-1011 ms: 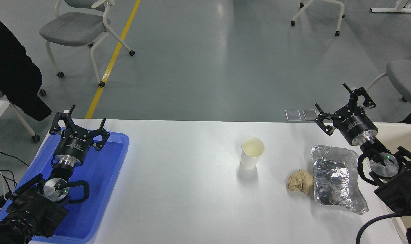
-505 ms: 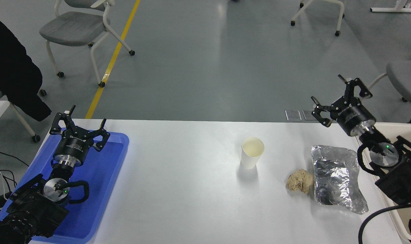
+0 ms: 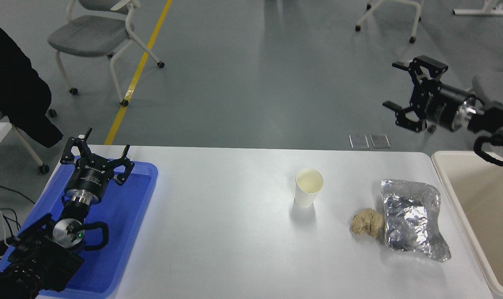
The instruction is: Pick up paper cup place in dustbin
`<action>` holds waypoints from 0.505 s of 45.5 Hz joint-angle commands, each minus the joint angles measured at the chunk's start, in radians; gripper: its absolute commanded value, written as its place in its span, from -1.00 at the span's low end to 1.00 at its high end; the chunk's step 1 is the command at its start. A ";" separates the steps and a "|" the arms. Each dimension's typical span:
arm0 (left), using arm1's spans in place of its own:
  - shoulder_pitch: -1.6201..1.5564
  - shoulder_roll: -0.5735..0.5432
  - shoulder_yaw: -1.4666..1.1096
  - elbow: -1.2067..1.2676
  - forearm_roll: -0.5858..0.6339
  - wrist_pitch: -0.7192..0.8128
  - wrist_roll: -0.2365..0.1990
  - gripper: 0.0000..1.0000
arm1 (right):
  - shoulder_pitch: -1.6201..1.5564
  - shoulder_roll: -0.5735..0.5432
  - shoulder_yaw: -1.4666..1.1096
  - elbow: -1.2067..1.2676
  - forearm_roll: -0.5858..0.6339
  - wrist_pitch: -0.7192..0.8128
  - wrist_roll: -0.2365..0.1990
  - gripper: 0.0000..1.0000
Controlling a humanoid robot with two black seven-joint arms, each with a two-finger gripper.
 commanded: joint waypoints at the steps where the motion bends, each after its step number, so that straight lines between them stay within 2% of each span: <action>1: -0.002 -0.001 0.000 -0.002 0.000 0.000 0.000 1.00 | 0.205 -0.064 -0.278 0.190 -0.275 0.000 0.000 1.00; 7: -0.002 -0.002 0.000 0.001 0.000 0.000 0.000 1.00 | 0.266 -0.099 -0.336 0.316 -0.506 0.006 0.002 1.00; 10: -0.002 -0.002 0.000 -0.002 0.000 0.000 0.000 1.00 | 0.326 -0.101 -0.408 0.382 -0.573 0.006 0.002 1.00; 15: -0.002 -0.002 0.000 0.001 0.000 0.000 0.000 1.00 | 0.485 -0.081 -0.597 0.481 -0.596 0.006 0.002 1.00; 23: -0.002 -0.002 0.000 -0.002 0.002 0.000 0.000 1.00 | 0.717 0.014 -0.868 0.599 -0.594 0.011 0.005 1.00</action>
